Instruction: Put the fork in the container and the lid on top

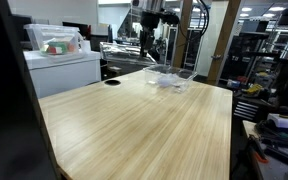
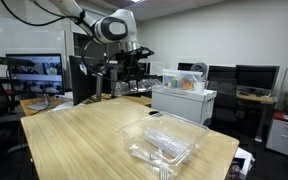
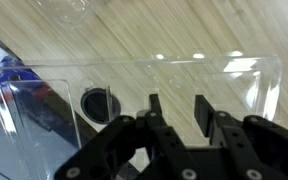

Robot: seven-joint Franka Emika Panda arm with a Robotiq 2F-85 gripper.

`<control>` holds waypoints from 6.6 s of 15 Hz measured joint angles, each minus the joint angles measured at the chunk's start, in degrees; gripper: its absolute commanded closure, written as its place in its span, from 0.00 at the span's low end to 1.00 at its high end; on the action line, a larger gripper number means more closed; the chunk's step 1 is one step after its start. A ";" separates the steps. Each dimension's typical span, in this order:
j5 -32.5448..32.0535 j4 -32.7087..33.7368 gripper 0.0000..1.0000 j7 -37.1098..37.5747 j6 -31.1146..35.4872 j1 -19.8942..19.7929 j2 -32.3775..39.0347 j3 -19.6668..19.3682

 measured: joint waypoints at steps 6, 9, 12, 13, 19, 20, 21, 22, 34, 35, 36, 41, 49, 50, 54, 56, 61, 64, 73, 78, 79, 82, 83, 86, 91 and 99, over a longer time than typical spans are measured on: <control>3.03 -1.26 0.86 -19.84 -0.35 -4.33 -2.24 -2.80; 3.59 -1.27 0.86 -32.14 -0.98 -6.66 -2.37 -4.89; 3.59 -1.28 0.86 -42.32 -2.58 -8.31 -2.30 -7.03; 3.59 -1.28 0.86 -44.39 -2.91 -8.56 -2.21 -7.60; 3.59 1.37 0.86 -54.30 -4.53 -11.12 0.56 -10.31; 3.68 2.77 0.86 -57.08 -5.72 -12.10 1.67 -10.58; 4.00 3.81 0.86 -59.16 -6.73 -12.87 2.55 -10.69; 4.27 5.02 0.86 -61.39 -7.99 -13.67 3.53 -10.75; 4.46 17.06 0.86 -70.67 -12.00 -17.43 15.78 -10.45; 4.46 17.26 0.86 -70.67 -11.98 -17.45 16.37 -10.44; 4.46 17.49 0.86 -70.63 -11.89 -17.53 17.33 -10.42; 4.36 17.63 0.86 -70.62 -11.76 -17.95 18.42 -10.44; 3.92 17.64 0.86 -70.48 -11.41 -18.64 19.01 -10.89; 3.92 17.65 0.86 -69.91 -11.19 -18.65 19.18 -11.07; 3.92 17.77 0.86 -67.42 -10.81 -18.64 19.92 -11.09; 3.92 17.79 0.86 -67.30 -10.81 -18.60 20.25 -11.00; 3.28 18.64 0.86 -67.30 -10.81 -18.57 21.09 -10.98; 2.78 19.01 0.86 -67.30 -10.81 -18.56 21.36 -10.98; 1.66 19.01 0.00 -63.86 -10.83 -18.41 21.53 -10.92; 1.56 18.61 0.25 -59.72 -11.10 -18.37 21.53 -10.93; 1.22 18.16 0.32 -58.68 -11.18 -18.37 21.53 -10.99; 0.65 17.93 0.53 -57.30 -11.47 -18.37 21.48 -11.05; 0.39 17.93 0.59 -56.86 -11.70 -18.37 21.39 -11.05; -0.09 17.90 0.80 -56.07 -12.01 -18.36 21.21 -11.05; -0.13 17.60 0.83 -54.18 -11.11 -18.31 21.15 -11.06; -2.42 17.56 0.83 -57.32 -10.73 -18.00 21.06 -10.10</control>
